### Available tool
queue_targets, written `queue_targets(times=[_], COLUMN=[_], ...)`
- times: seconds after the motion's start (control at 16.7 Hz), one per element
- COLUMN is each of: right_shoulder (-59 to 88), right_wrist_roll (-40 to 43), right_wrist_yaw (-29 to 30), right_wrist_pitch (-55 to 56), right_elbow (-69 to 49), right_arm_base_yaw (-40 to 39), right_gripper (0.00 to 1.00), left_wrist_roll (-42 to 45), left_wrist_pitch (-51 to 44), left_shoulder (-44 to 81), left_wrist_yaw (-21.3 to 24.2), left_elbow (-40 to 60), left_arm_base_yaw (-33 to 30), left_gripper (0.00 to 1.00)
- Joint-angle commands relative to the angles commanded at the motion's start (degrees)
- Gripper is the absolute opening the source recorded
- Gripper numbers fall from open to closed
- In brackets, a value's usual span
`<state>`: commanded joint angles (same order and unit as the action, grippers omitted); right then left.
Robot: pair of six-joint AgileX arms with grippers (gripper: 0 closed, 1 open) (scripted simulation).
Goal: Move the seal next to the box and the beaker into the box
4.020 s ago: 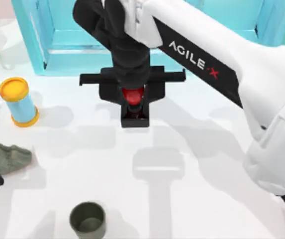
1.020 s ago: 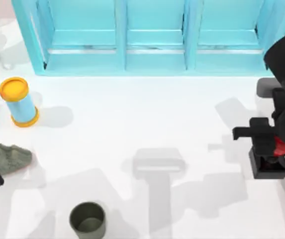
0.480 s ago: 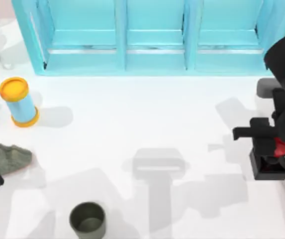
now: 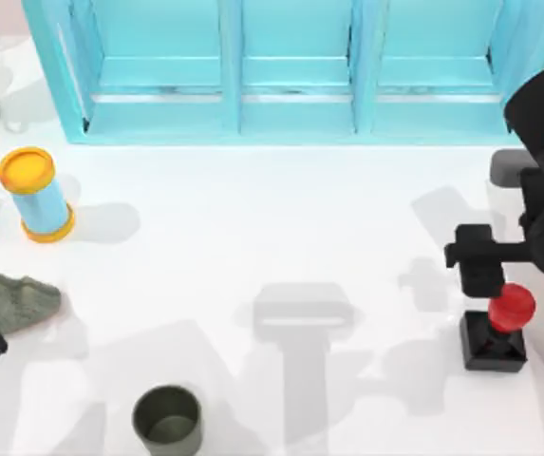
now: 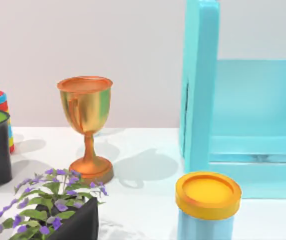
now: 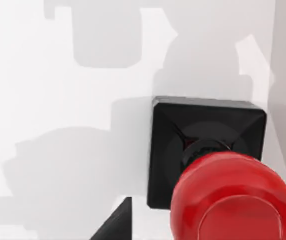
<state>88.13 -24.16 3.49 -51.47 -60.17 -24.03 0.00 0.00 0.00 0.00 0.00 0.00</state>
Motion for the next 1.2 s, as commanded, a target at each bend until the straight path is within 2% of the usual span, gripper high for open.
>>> queue_targets(times=[0.6,1.2], right_shoulder=[-0.04,-0.97], right_wrist_roll=[-0.01,0.32], right_wrist_yaw=[0.04,-0.03], right_wrist_pitch=[-0.93,-22.18], right_elbow=[-0.94,-21.13], right_arm_base_yaw=[-0.06,0.22], right_gripper=[1.00,1.00], left_wrist_roll=[0.00,0.00], left_wrist_pitch=[0.00,0.00], left_shoulder=[0.00,0.00], left_wrist_yaw=[0.00,0.00], left_elbow=[0.00,0.00], left_arm_base_yaw=[0.00,0.00], left_gripper=[1.00,1.00])
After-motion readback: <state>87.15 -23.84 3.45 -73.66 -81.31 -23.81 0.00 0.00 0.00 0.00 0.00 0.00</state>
